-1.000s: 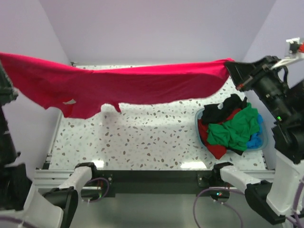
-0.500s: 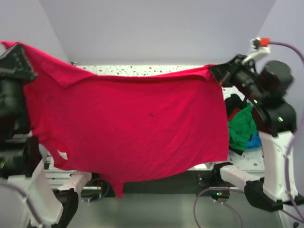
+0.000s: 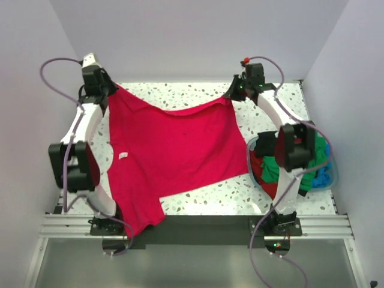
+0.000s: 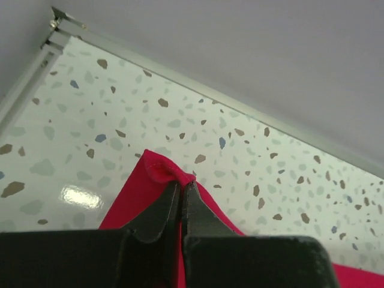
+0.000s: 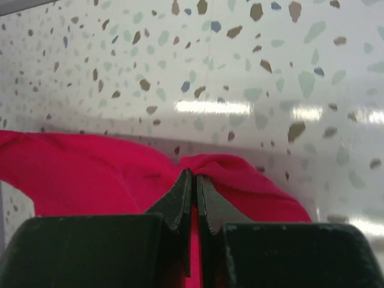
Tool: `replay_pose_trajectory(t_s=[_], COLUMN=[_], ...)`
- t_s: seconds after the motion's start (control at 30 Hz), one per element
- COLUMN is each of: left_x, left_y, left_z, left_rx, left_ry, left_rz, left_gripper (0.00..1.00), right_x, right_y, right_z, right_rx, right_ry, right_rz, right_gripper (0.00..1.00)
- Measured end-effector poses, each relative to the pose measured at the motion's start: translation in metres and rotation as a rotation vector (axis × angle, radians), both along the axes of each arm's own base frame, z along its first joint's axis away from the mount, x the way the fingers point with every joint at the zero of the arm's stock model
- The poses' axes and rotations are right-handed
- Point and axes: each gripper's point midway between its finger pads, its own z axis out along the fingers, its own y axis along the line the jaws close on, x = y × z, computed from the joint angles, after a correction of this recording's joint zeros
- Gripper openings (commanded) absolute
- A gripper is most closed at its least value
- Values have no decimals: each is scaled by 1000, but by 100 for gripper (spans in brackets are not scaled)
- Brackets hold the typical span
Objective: Fold and stack the t-shirts
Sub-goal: Flatten the tshirt out, then fold the tshirt
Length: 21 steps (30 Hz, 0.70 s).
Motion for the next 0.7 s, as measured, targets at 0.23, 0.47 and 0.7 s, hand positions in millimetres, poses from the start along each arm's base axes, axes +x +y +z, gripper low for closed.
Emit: replay_pose_trajectory(t_s=[0.23, 0.47, 0.7], left_x=[80, 101, 77], left_y=[0, -1, -2], left_z=[-119, -160, -160], left_rx=[-33, -46, -58], left_ry=[158, 196, 203], left_rz=[-39, -51, -31], left_gripper=[0, 0, 0], right_x=[98, 135, 149], right_y=[19, 25, 25], right_z=[-103, -110, -93], right_rx=[-29, -27, -20], right_ry=[61, -30, -105], right_rz=[19, 19, 20], right_gripper=[0, 0, 0])
